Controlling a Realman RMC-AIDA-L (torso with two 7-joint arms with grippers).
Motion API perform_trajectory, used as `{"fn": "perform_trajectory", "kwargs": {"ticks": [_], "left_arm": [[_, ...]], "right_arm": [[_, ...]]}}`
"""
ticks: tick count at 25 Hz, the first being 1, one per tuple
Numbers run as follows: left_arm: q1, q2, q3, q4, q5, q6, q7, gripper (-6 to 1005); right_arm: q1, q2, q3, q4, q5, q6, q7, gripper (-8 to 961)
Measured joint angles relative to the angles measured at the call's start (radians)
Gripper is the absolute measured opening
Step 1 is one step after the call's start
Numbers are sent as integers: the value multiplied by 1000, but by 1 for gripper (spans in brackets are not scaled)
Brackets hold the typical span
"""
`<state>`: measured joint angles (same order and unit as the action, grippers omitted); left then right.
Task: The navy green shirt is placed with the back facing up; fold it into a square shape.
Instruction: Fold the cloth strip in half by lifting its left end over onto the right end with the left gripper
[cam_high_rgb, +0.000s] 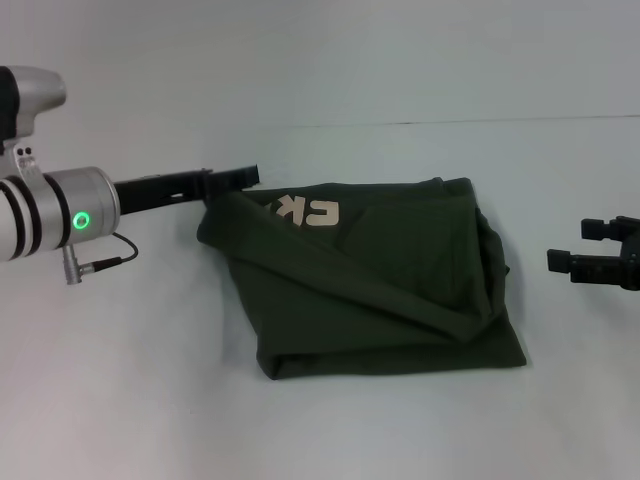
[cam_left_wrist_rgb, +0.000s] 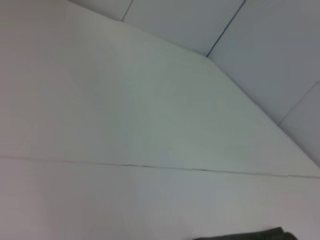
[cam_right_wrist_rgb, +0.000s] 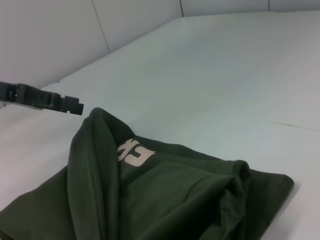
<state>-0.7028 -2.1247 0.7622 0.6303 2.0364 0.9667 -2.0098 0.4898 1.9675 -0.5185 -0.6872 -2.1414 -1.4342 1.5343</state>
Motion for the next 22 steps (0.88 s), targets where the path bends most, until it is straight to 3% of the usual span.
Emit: {"fn": "perform_trajectory", "kwargs": {"ticks": [7, 14, 22], "left_arm": [[-4, -3, 5, -23, 6, -5, 113, 920], [4, -30, 26, -26, 7, -58, 294, 921], [16, -35, 24, -18, 5, -104, 358, 921]], "right_arm": [[-2, -1, 0, 0, 0, 0, 5, 924], [-6, 0, 0, 0, 0, 0, 6, 923], [-10, 1, 0, 1, 0, 0, 9, 922]]}}
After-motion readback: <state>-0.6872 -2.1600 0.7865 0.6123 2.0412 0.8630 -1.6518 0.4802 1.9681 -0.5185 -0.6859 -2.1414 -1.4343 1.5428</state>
